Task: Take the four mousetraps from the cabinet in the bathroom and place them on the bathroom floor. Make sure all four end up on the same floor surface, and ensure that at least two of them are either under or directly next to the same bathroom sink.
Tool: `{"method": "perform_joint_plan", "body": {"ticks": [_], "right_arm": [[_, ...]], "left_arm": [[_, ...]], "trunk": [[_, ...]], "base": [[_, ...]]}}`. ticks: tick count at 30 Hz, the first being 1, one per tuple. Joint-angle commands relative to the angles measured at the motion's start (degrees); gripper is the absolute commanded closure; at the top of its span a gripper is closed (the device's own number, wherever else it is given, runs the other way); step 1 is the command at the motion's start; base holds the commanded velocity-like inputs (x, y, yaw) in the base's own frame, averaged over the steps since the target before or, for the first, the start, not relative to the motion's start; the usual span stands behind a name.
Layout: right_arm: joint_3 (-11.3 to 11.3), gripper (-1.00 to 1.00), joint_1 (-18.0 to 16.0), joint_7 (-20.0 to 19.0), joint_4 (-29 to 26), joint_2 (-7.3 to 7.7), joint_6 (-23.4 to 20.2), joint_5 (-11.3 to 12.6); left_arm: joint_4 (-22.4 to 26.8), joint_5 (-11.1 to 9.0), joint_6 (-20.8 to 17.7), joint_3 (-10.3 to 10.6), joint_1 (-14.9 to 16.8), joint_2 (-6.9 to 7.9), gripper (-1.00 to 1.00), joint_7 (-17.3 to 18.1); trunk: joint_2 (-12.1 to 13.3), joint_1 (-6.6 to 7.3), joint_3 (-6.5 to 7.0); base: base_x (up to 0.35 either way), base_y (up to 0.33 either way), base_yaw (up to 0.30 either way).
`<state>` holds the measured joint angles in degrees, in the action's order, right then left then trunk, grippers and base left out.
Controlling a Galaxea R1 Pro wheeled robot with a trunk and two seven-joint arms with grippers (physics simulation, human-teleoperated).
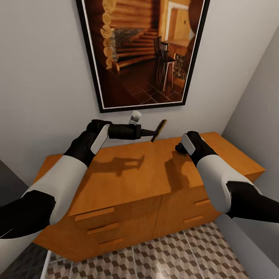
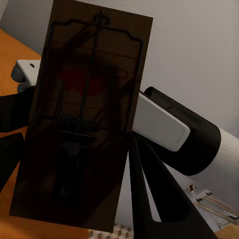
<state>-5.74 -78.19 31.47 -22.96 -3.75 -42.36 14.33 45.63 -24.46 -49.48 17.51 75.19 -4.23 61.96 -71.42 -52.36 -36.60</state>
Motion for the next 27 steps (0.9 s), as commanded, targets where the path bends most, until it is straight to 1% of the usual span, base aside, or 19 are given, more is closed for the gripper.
{"method": "perform_joint_plan", "body": {"ticks": [1,22,25,27], "right_arm": [[-0.15,-1.00,-0.03,0.53,-0.08,-0.07,-0.01,0.60],[-0.07,-1.00,-0.03,0.50,-0.05,-0.12,0.02,0.61],[-0.07,-1.00,-0.03,0.50,-0.05,-0.12,0.00,0.58],[-0.07,-1.00,-0.03,0.51,-0.04,-0.12,0.00,0.59]], "left_arm": [[-0.01,-0.06,-0.09,0.07,0.05,0.02,1.00,0.09],[-0.01,-0.06,-0.09,0.07,0.05,0.02,1.00,0.09],[-0.01,-0.06,-0.09,0.07,0.05,0.04,1.00,0.09],[-0.01,-0.06,-0.09,0.07,0.05,0.04,1.00,0.09]], "trunk": [[-0.03,0.00,-0.05],[-0.03,0.00,-0.05],[-1.24,-0.66,-0.59],[-1.24,-0.66,-0.59]], "base": [[0.000,0.000,0.000],[0.000,0.000,0.000],[0.000,0.000,0.000],[0.000,0.000,0.000]]}}
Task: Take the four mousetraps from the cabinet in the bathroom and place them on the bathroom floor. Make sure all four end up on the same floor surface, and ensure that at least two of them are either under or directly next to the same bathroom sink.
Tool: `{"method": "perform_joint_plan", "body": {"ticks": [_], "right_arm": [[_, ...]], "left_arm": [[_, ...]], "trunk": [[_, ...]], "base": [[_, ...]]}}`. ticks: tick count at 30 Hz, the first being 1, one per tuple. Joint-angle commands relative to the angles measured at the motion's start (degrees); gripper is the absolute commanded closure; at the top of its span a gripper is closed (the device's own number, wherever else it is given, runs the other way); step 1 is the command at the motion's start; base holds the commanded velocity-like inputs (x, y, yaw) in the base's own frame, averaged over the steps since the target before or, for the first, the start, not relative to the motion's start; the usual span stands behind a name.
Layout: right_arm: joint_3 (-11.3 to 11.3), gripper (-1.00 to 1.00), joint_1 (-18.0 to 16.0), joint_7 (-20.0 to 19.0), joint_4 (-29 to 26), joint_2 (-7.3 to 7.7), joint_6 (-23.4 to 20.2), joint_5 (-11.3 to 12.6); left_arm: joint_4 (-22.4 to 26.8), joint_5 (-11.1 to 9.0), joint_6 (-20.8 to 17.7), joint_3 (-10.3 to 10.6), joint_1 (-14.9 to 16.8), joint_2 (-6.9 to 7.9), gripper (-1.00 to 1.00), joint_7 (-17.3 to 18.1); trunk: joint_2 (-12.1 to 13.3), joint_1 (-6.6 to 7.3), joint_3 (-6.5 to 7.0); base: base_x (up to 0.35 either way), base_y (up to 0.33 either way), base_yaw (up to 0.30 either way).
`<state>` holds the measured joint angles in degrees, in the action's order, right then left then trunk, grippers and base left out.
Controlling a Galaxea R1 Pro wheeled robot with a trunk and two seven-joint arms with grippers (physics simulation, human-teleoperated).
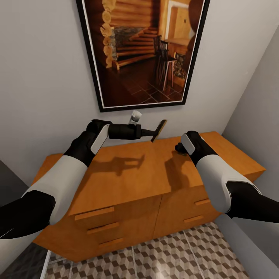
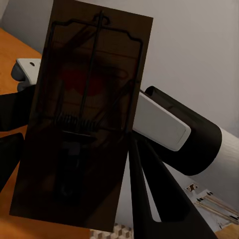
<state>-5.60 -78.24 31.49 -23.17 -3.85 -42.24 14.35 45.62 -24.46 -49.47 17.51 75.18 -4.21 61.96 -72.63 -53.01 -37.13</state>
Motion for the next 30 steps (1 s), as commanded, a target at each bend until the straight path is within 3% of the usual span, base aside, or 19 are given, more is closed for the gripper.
{"method": "perform_joint_plan", "body": {"ticks": [1,30], "right_arm": [[-0.20,-1.00,0.02,0.49,0.17,-0.02,-0.12,0.58],[-0.23,-1.00,0.02,0.50,0.15,0.01,-0.09,0.59]], "left_arm": [[0.00,-0.06,-0.10,0.07,0.05,0.01,1.00,0.09],[-0.08,-0.06,-0.10,0.07,0.05,0.05,1.00,0.02]], "trunk": [[-0.02,-0.01,-0.07],[-0.02,-0.01,-0.07]], "base": [[0.000,0.000,0.000],[0.000,0.000,0.000]]}}
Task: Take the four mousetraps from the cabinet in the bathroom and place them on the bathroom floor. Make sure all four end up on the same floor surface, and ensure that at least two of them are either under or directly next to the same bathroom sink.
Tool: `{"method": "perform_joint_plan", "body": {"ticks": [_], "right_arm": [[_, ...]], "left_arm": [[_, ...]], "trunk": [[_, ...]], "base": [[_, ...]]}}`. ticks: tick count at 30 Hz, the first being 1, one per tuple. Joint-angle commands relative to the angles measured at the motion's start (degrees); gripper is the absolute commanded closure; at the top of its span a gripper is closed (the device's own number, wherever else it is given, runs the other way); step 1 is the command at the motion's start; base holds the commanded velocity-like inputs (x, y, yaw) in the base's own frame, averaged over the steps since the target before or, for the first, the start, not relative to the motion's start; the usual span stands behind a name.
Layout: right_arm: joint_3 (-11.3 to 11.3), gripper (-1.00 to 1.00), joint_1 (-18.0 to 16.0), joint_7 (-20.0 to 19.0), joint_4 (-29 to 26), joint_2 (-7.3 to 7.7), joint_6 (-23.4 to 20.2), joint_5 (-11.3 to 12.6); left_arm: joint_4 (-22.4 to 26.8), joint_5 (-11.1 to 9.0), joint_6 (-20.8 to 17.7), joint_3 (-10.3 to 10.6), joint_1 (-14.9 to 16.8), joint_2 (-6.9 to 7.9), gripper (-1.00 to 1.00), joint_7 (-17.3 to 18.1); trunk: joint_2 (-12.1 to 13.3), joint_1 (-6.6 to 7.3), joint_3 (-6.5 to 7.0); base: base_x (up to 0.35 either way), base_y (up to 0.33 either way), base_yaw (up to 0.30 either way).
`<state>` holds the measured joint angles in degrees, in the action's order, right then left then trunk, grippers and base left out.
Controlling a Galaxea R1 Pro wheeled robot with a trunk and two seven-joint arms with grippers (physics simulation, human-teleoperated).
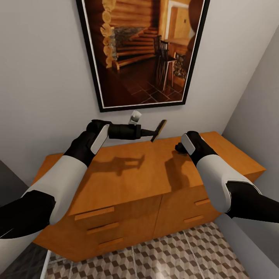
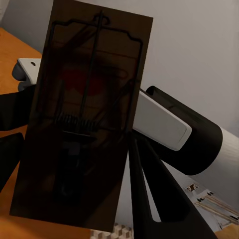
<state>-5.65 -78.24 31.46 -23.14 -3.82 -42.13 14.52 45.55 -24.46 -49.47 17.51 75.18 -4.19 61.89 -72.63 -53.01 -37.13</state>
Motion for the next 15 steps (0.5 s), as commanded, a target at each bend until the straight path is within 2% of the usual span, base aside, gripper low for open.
{"method": "perform_joint_plan", "body": {"ticks": [1,15], "right_arm": [[-0.18,-1.00,0.02,0.53,0.12,-0.01,-0.19,0.42],[-0.17,-1.00,0.02,0.53,0.12,0.01,-0.18,0.42]], "left_arm": [[0.00,-0.04,-0.10,0.07,0.05,0.01,1.00,0.09],[-0.02,-0.05,-0.10,0.07,0.05,0.03,1.00,0.07]], "trunk": [[-0.02,-0.01,-0.07],[0.78,0.43,0.29]], "base": [[0.000,0.000,0.000],[0.000,0.000,0.000]]}}
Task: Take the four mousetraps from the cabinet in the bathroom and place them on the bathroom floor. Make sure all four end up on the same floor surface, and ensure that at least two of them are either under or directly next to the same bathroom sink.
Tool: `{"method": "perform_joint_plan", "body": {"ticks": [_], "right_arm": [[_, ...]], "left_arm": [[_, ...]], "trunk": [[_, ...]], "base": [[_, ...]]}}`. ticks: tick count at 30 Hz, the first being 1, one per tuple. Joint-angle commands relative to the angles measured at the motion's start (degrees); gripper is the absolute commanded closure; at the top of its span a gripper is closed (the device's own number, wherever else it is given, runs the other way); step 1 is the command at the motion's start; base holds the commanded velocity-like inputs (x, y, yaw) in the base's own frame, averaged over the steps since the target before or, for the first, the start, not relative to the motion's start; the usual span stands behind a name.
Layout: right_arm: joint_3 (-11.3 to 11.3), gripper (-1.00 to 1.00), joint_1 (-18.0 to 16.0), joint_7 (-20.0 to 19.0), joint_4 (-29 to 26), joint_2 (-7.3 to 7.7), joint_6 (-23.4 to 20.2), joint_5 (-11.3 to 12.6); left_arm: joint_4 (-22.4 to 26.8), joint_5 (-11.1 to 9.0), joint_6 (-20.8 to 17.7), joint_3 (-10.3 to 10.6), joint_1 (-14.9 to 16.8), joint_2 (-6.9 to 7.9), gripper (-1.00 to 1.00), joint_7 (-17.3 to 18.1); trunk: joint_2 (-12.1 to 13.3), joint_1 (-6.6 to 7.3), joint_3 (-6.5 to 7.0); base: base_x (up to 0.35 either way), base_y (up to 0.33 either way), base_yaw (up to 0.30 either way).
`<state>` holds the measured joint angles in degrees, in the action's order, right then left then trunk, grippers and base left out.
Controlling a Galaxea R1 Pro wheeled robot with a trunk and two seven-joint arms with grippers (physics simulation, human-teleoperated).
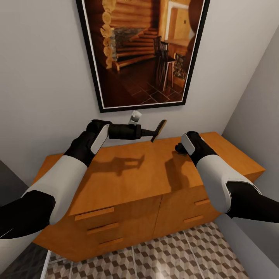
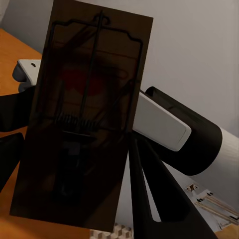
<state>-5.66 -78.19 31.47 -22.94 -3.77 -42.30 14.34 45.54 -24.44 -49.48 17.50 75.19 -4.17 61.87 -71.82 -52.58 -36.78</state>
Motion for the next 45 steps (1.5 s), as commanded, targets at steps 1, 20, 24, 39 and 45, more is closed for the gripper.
{"method": "perform_joint_plan", "body": {"ticks": [1,20,24,39,45], "right_arm": [[-0.15,-1.00,-0.03,0.53,-0.08,-0.03,-0.02,0.60],[-0.14,-1.00,-0.03,0.53,-0.09,-0.02,-0.05,0.60],[-0.14,-1.00,-0.03,0.53,-0.09,-0.07,-0.03,0.60],[-0.14,-1.00,-0.03,0.53,-0.09,-0.08,-0.04,0.60],[-0.14,-1.00,-0.03,0.53,-0.07,-0.09,-0.03,0.60]], "left_arm": [[-0.01,-0.07,-0.09,0.07,0.05,0.02,1.00,0.09],[-0.01,-0.03,-0.09,0.08,0.05,0.04,1.00,-0.05],[-0.01,-0.04,-0.09,0.08,0.05,0.04,1.00,0.01],[-0.01,-0.01,-0.17,0.01,0.05,0.04,1.00,-0.03],[-0.01,0.00,-0.18,0.00,0.05,0.04,1.00,-0.13]], "trunk": [[-0.03,0.00,-0.05],[-0.03,0.00,-0.05],[-0.03,0.00,-0.05],[1.17,0.66,0.49],[1.17,0.66,0.49]], "base": [[0.000,0.000,0.000],[0.000,0.000,0.000],[0.000,0.000,0.000],[0.000,0.000,0.000],[0.000,0.000,0.000]]}}
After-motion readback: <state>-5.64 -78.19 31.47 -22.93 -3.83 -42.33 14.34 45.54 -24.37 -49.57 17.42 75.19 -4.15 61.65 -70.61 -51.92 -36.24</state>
